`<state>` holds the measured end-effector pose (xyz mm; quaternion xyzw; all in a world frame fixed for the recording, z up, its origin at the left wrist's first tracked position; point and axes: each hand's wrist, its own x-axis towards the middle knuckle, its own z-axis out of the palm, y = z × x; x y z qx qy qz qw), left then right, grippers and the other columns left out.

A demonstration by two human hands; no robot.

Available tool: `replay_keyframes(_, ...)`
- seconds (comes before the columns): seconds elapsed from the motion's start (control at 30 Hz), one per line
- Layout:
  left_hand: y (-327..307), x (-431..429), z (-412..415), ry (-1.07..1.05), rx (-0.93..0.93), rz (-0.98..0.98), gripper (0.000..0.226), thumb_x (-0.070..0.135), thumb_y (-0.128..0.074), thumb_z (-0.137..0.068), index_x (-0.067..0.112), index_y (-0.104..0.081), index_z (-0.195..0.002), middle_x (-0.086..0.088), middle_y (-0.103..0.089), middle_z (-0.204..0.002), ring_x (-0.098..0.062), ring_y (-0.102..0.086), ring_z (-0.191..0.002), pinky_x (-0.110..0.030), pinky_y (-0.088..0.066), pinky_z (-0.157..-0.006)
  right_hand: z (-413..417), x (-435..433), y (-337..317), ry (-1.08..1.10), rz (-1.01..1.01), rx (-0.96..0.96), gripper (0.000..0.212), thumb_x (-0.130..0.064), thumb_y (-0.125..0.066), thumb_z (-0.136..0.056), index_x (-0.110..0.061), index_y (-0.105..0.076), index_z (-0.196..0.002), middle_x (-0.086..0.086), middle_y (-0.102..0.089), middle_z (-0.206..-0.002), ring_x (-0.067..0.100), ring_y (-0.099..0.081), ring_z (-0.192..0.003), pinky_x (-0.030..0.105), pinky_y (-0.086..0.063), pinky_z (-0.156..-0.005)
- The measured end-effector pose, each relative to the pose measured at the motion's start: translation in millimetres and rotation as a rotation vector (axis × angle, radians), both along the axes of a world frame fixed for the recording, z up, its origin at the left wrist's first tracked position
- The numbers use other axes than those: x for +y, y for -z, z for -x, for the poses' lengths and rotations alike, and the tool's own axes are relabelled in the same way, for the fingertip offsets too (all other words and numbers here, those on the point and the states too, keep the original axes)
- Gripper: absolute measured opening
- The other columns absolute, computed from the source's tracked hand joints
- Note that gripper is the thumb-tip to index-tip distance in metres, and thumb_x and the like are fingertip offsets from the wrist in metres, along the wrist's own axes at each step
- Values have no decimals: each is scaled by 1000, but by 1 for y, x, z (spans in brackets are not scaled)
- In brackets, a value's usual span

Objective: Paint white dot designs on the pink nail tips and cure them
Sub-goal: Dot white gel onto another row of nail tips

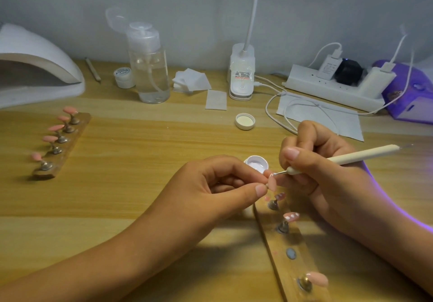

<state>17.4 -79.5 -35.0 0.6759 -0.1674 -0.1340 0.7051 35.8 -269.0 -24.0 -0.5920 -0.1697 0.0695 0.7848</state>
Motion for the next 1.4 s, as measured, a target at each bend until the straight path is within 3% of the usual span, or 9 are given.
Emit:
replay_keyframes(0.4,0,0,0,2,-13,8,7,20,-74,-77,16,-76,-83,7,-73,-81,1,-61,-72,-8,-45,-65,-1,-1,1,-15,3,4,19,-15,-65,-74,-21,-55,-59,-4,-52,-57,4,-51,-52,17,-51,-53)
replay_keyframes(0.8,2,0,-1,0,-16,4,11,19,-72,-75,14,-76,-84,-3,-75,-88,-4,-62,-77,-11,-47,-69,-2,-2,2,-18,25,3,19,-16,-66,-75,-22,-56,-60,-4,-53,-58,5,-53,-54,17,-52,-54)
replay_keyframes(1.0,2,0,-1,24,-27,6,6,15,-72,-78,15,-75,-83,6,-74,-85,0,-61,-73,-9,-46,-67,-3,-2,0,-31,-40,48,21,-17,-65,-75,-20,-52,-59,-3,-46,-55,7,-44,-50,21,-53,-55)
replay_keyframes(1.1,2,-1,0,33,-38,-6,7,17,-70,-79,17,-75,-83,10,-73,-83,3,-59,-70,-7,-44,-65,-3,-4,-2,-80,-45,8,28,-30,-77,-76,-21,-53,-65,-6,-46,-55,8,-42,-50,23,-53,-63)
replay_keyframes(1.2,2,0,0,17,-66,-17,7,19,-70,-79,20,-75,-83,10,-70,-82,3,-58,-71,-7,-43,-65,-4,-6,0,-21,-43,-54,30,-46,-74,-76,-23,-55,-73,-13,-49,-57,8,-38,-51,24,-54,-71)
replay_keyframes(1.3,3,1,-2,-61,-81,24,9,22,-69,-77,22,-75,-84,9,-71,-86,2,-61,-76,-8,-45,-69,-8,-11,0,66,-16,-101,21,-43,-73,-75,-25,-63,-81,-13,-58,-69,1,-56,-66,22,-53,-78)
replay_keyframes(1.4,3,3,-5,-114,-25,105,12,25,-67,-79,28,-75,-87,12,-72,-83,5,-60,-70,-9,-48,-65,-9,-15,2,196,223,-236,19,-40,-72,-81,-27,-71,-95,-12,-68,-92,1,-61,-86,18,-49,-80)
